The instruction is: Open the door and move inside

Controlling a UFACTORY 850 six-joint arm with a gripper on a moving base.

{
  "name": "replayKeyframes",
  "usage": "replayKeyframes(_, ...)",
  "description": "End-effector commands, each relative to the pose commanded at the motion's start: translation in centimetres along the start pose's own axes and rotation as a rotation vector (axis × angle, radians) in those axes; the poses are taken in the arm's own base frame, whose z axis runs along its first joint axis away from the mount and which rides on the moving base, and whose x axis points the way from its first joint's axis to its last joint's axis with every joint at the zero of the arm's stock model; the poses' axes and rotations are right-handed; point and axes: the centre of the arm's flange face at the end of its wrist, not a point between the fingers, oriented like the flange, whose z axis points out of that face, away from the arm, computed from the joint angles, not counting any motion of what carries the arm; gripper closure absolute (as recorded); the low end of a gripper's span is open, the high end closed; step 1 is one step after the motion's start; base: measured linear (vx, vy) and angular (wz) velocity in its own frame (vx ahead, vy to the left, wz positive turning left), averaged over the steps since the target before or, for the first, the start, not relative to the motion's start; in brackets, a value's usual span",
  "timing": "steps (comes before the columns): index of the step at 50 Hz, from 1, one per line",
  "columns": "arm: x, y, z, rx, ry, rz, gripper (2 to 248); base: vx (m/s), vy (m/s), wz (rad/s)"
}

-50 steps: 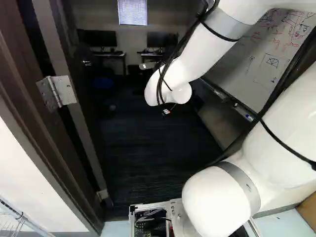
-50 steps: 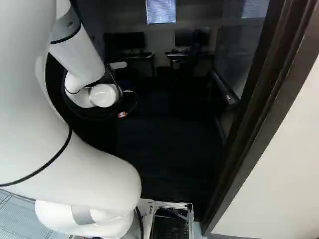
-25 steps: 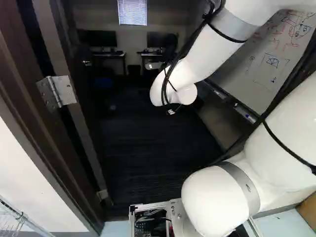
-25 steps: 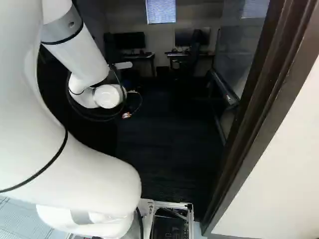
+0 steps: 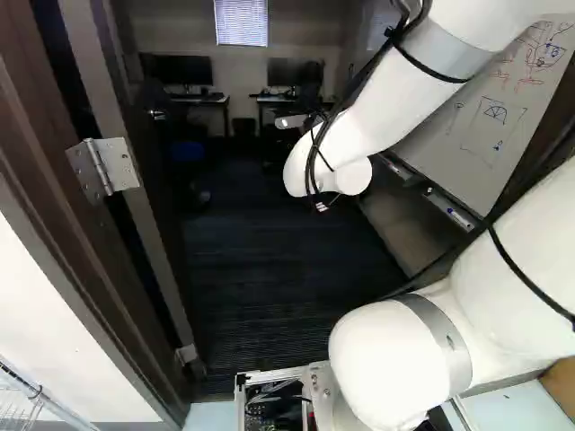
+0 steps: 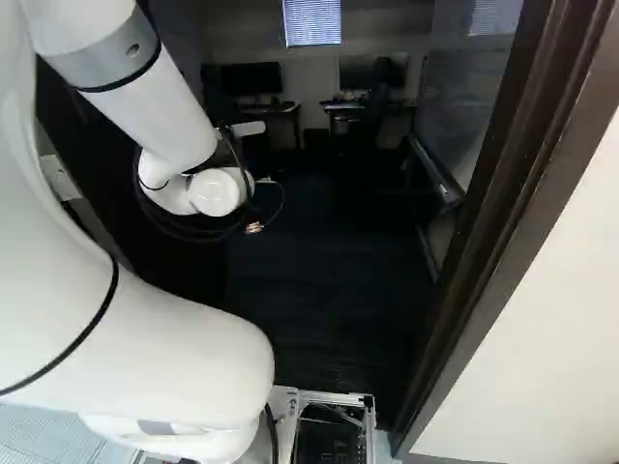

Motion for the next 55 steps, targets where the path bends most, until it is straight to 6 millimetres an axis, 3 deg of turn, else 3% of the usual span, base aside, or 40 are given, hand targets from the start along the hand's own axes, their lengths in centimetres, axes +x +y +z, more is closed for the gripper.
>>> replayKeyframes(20,-1.1,0.4,-2.0,0.011,0.007,-0.051,3,0.000,0.000,0.000)
replayKeyframes(55,-1.2,0.4,-2.2,0.014,0.007,-0.059,3,0.000,0.000,0.000)
